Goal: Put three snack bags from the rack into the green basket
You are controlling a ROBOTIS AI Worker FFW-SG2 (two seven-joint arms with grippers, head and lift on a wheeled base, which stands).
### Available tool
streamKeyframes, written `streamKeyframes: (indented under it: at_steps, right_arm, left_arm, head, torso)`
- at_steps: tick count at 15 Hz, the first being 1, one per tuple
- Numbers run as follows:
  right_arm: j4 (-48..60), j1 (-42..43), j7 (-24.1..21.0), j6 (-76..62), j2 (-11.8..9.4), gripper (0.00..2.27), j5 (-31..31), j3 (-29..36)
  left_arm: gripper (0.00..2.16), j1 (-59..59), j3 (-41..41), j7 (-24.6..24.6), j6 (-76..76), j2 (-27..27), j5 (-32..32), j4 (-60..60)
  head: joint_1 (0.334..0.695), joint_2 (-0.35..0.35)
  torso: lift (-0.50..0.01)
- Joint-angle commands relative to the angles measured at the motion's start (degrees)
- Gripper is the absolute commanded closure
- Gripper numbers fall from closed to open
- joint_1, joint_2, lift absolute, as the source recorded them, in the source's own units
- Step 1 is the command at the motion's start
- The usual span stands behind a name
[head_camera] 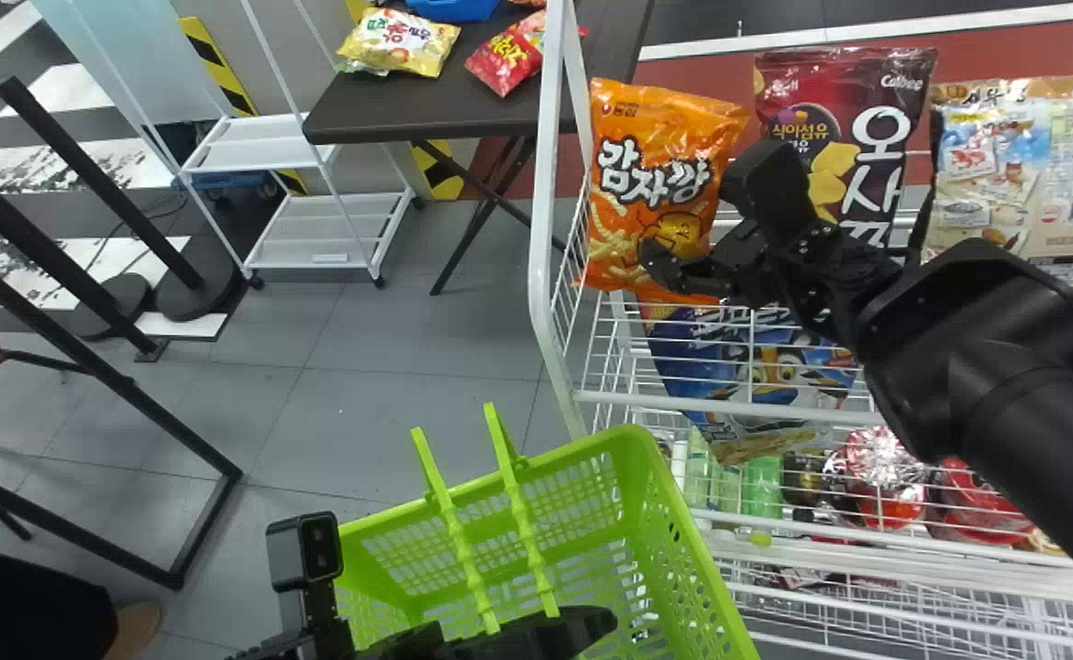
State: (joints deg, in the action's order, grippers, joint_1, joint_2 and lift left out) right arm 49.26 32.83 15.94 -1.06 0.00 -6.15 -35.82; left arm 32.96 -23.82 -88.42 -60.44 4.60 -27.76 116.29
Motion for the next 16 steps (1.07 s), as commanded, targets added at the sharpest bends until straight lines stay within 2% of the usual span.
streamKeyframes:
  at_steps: [1, 3, 6, 14, 15, 16]
  right_arm:
    - [-0.3, 0.3, 2.5, -0.2, 0.1, 1.24, -0.9, 1.5]
    - [-0.1, -0.1, 2.2, -0.2, 0.1, 2.20, -1.8, 3.1]
    - [8.0, -4.8, 1.5, 2.1, 0.1, 2.25, -0.5, 4.6]
    - [38.1, -21.8, -3.6, 17.9, 0.1, 2.25, 2.5, 7.6]
    - [42.4, -24.0, -4.0, 20.0, -0.4, 2.25, 2.5, 8.8]
    - [46.5, -26.0, -4.3, 22.5, -2.1, 2.25, 2.3, 9.6]
  left_arm:
    - [2.15, 0.0, 0.0, 0.0, 0.5, 0.0, 0.0, -0.3]
    - [2.15, -0.1, -0.1, 0.0, 0.9, 0.0, 0.1, -0.5]
    - [2.15, -0.3, -0.3, 0.1, 0.9, 0.0, 0.0, -1.0]
    - [2.15, -0.7, -0.8, 0.9, 0.7, -0.1, -0.6, -1.8]
    - [2.15, -0.6, -1.0, 0.9, 0.7, -0.1, -0.5, -1.9]
    - [2.15, -0.7, -1.1, 1.0, 0.7, -0.1, -0.6, -1.9]
  head:
    - [0.695, 0.300]
    - [0.695, 0.303]
    - [0.695, 0.292]
    - [0.695, 0.347]
    - [0.695, 0.350]
    - [0.695, 0.350]
  torso:
    - [0.000]
    - [0.000]
    - [0.000]
    - [0.000]
    - [0.000]
    - [0.000]
